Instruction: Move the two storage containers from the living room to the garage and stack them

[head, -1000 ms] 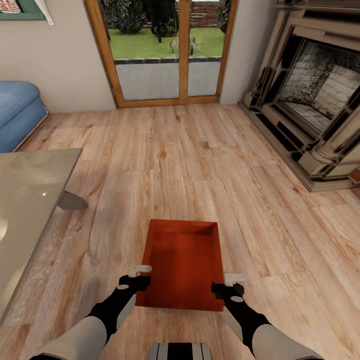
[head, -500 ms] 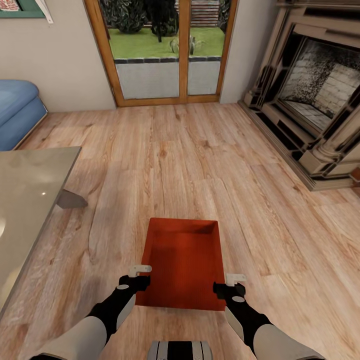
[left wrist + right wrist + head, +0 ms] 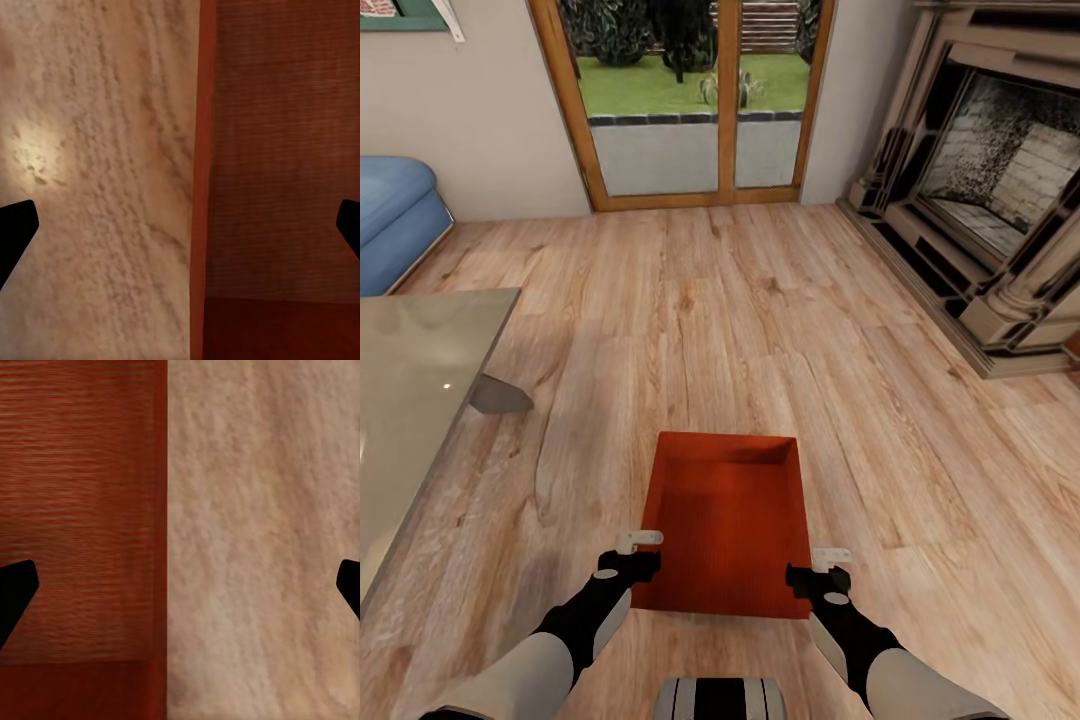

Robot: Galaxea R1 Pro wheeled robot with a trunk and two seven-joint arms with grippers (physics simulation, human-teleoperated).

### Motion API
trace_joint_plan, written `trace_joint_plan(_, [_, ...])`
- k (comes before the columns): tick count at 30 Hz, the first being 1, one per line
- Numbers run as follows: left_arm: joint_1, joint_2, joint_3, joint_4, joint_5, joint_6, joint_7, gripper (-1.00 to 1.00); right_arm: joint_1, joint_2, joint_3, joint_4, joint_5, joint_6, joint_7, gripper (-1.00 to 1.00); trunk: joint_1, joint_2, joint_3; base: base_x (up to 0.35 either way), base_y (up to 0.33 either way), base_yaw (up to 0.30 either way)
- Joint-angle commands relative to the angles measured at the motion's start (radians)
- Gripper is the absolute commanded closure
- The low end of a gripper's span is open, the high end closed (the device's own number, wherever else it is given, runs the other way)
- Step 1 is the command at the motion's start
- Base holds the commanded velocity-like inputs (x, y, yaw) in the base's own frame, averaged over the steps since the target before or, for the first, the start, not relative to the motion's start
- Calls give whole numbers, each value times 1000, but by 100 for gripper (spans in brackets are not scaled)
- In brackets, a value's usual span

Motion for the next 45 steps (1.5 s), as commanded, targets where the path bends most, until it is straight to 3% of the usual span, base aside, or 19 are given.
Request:
trace_joint_plan(1, [0, 1, -9, -2, 10, 5, 7, -100, -1, 0, 8, 1, -9, -4, -5, -100, 0, 0, -1, 0, 0, 0])
trace_joint_plan(45, [0, 0, -8, -2, 10, 5, 7, -100, 0, 6, 15, 1, -3, -4, -2, -100, 0, 0, -1, 1, 0, 0])
